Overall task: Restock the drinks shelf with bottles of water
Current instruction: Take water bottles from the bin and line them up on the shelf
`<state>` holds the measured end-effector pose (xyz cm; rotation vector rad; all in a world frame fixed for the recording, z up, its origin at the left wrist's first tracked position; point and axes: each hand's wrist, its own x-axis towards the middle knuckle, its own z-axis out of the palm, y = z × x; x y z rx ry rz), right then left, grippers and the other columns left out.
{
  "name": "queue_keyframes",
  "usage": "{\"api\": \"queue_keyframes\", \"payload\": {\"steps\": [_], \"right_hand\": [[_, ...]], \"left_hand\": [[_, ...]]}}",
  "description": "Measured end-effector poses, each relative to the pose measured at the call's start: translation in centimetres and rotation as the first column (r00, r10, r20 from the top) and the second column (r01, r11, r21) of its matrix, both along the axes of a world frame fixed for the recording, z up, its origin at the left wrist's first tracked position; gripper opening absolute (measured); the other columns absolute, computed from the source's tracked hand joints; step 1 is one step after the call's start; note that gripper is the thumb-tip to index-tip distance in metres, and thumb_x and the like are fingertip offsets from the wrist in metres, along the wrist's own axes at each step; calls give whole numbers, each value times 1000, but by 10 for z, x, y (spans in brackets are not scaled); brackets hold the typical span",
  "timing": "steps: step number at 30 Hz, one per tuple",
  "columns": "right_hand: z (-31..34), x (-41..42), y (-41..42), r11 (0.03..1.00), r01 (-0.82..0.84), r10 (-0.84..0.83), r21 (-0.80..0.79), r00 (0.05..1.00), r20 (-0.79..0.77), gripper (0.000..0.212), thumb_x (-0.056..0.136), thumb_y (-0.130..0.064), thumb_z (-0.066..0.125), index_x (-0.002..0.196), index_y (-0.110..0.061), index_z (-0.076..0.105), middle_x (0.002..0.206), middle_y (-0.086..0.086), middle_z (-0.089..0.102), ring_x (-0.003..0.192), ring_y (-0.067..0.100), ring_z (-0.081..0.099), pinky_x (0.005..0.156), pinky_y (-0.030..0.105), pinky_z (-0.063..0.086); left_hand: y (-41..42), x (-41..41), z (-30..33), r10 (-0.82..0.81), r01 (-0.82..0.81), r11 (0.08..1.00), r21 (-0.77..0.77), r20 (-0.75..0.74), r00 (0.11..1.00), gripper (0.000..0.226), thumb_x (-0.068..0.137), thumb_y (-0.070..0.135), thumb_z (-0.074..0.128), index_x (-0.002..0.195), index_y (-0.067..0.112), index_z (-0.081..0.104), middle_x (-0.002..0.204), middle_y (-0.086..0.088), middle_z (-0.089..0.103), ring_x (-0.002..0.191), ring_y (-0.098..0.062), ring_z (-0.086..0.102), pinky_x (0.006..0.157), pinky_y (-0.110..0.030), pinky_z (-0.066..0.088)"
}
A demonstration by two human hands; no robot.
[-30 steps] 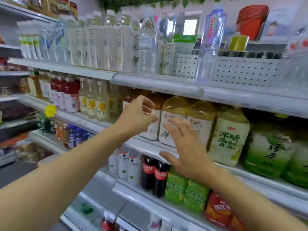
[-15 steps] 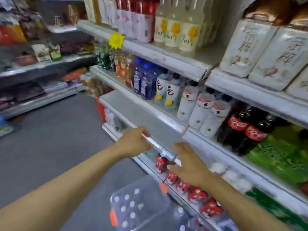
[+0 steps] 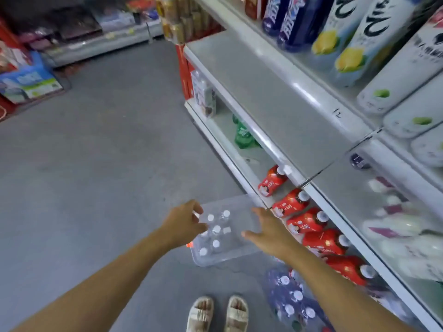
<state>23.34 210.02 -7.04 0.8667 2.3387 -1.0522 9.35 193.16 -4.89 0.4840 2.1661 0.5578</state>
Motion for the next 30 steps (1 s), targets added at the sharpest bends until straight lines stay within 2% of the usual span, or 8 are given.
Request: {"api": "queue_keyframes", "payload": {"steps": [6,9,12,16,21,25,27,30], "right_hand": [[-102,-5,6,993,41,-30,-109,995,100,64,86,-35,64,139,-13,36,142,5,44,126,21,45,94,23,35],[-154,-10,13,991,57,-41,-118,991,131,62,86,-35,63,138,-11,38,139,7,46,124,22,47,87,22,35],[-204,-20,21,989,99,-85,-107,987,134,58,87,-30,64,136,-10,40,137,8,48,121,22,50,80,19,34],[-272,-33,25,985,151,-141,-83,983,114,59,87,-30,64,137,-10,39,138,10,47,123,24,47,85,24,37],[-351,-49,28,986,154,-148,-72,986,81,54,87,-32,62,131,-9,42,133,10,49,118,25,49,79,23,34],[-402,-59,32,980,192,-191,-54,981,21,40,87,-17,61,124,-5,50,122,9,57,109,23,54,75,23,36],[-429,-64,33,974,222,-224,-44,974,-34,46,85,-16,63,127,-8,47,125,7,55,114,23,52,78,22,34],[-469,-71,32,973,228,-230,-28,968,-100,69,81,-20,68,141,-13,34,138,6,43,127,23,42,93,25,33]], "left_hand": [[-4,12,-99,75,-69,993,-90,61,995,25,83,23,67,98,23,47,97,-1,58,88,-20,59,74,-26,47],[6,16,-149,98,-87,991,-105,99,990,28,83,24,68,106,19,51,98,-2,58,84,-19,56,72,-25,44],[19,15,-199,117,-108,989,-99,96,988,37,81,24,69,113,16,52,102,-4,61,92,-21,58,82,-27,46],[40,9,-263,68,-65,993,-100,28,997,42,82,28,68,119,18,50,109,-2,61,102,-22,59,86,-25,43],[55,-3,-341,19,-22,997,-73,-39,999,47,83,27,68,123,14,47,118,-6,58,102,-24,57,91,-36,47],[62,-14,-392,-11,3,998,-63,-128,992,50,82,27,69,125,15,46,121,-8,55,103,-24,57,89,-37,49],[64,-17,-412,-18,10,999,-47,-174,985,50,82,26,68,126,15,45,122,-7,54,101,-23,57,87,-35,49],[66,-22,-434,-18,14,1000,-19,-252,968,50,82,25,67,126,16,45,125,-7,52,108,-23,53,89,-33,45]]}}
